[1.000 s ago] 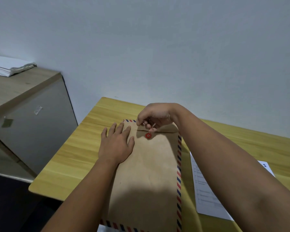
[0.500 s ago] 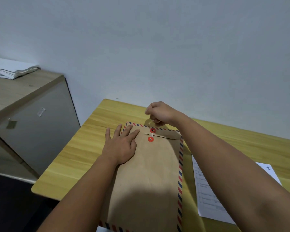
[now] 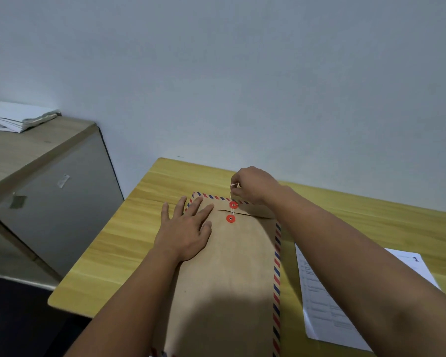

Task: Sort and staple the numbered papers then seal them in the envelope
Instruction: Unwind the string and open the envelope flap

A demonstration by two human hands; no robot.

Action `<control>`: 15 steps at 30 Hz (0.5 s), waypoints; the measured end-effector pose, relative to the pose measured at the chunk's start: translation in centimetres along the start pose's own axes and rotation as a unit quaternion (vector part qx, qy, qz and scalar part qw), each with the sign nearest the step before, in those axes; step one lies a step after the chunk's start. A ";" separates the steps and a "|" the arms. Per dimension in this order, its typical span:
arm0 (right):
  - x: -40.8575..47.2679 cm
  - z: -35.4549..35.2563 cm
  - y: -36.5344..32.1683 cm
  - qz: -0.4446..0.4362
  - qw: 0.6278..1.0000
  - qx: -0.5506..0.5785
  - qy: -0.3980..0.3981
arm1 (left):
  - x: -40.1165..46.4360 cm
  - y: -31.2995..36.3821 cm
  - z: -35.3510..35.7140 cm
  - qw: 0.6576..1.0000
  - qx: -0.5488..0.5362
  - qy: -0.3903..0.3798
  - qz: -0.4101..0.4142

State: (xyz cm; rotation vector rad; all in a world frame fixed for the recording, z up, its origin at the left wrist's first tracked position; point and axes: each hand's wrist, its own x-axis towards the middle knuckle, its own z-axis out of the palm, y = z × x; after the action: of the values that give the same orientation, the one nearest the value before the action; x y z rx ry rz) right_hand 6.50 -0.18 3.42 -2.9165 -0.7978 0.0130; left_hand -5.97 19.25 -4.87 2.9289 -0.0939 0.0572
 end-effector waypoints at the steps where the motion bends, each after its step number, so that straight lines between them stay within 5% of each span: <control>1: -0.1 0.5 -0.2 0.001 1.000 -0.018 0.023 | 0.0 0.0 0.0 1.000 0.001 0.000 0.000; 7: -1.1 2.5 1.8 0.104 0.992 -0.045 0.061 | 0.0 0.0 0.0 1.000 0.001 0.000 -0.001; 11: -2.1 0.7 3.8 0.168 0.967 0.185 0.048 | 0.1 0.0 0.2 1.000 -0.005 0.005 -0.003; 15: -3.7 -2.1 1.7 0.167 0.892 0.420 0.011 | 0.1 -0.1 0.3 1.000 -0.007 0.002 -0.003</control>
State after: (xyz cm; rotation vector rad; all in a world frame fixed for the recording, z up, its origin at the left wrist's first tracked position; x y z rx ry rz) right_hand 4.21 -3.74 5.22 -2.1620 -0.1773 0.2809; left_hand -5.86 19.26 -5.15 2.9157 -0.0839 0.0608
